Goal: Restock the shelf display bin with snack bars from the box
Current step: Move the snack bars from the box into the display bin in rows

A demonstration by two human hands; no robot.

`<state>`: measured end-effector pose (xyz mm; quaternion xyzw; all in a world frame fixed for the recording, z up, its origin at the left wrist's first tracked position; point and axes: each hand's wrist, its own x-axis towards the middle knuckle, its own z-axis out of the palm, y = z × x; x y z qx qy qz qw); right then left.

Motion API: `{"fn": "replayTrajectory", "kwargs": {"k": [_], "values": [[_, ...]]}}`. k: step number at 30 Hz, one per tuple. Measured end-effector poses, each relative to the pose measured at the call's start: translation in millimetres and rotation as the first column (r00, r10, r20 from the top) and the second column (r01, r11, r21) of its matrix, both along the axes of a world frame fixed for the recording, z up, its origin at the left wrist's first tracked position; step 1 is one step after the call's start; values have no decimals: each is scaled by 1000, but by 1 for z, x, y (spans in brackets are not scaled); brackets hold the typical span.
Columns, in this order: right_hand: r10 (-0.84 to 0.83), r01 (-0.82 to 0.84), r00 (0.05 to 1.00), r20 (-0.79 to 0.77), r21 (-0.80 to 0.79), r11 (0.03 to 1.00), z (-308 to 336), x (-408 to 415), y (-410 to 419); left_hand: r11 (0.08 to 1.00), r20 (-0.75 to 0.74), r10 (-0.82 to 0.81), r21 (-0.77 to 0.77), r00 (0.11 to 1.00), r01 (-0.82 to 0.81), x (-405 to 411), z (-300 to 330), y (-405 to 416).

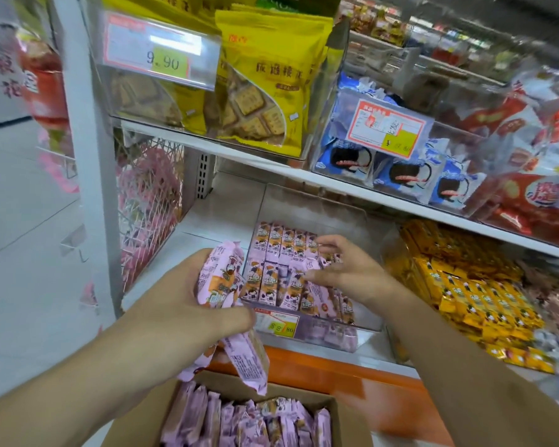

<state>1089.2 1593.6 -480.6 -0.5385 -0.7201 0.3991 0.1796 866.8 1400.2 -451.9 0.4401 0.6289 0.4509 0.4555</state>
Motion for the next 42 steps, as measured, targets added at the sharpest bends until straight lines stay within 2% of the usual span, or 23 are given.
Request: {"fn": "replayTrajectory", "kwargs": {"k": [3, 6, 10, 12, 15, 18, 20, 24, 28, 33, 38, 42], "values": [[-36, 45, 982, -184, 50, 998, 4, 11, -16, 1000, -3, -23, 7, 1000, 23, 3, 3, -1], [-61, 72, 912, -405, 13, 997, 7, 23, -34, 999, -8, -35, 20, 999, 35, 7, 6, -3], [-204, 101, 737, -644, -193, 976, 13, 31, -58, 999, -44, -36, 22, 998, 37, 10, 6, -5], [-287, 86, 659, -695, -309, 947, 15, 33, -68, 999, -37, -40, 18, 999, 41, 12, 5, -6], [-321, 56, 643, -695, -376, 925, 19, 31, -79, 1000, -4, -26, 15, 1000, 26, 15, 5, -7], [-216, -28, 695, -686, -327, 945, 21, 30, -82, 999, -6, -46, 20, 999, 46, 18, 6, -7], [-227, 16, 712, -665, -308, 951, 24, 30, -81, 998, -7, -54, 12, 999, 54, 18, 6, -6], [-281, 36, 667, -690, -347, 937, 23, 30, -76, 999, -6, -52, -14, 999, 52, 16, 5, -6], [-321, -39, 607, -727, -431, 901, 25, 29, -77, 999, 32, -37, -36, 999, 38, 14, 5, -8], [-264, -48, 651, -712, -386, 921, 26, 29, -78, 999, 40, -28, -21, 999, 29, 16, 6, -9], [-300, 85, 696, -652, -340, 936, 23, 25, -69, 1000, -1, -8, -6, 1000, 8, 15, 5, -10], [-380, 276, 783, -492, -272, 922, 18, 21, -52, 1000, 4, -17, -3, 1000, 17, 11, 2, -9]]}}
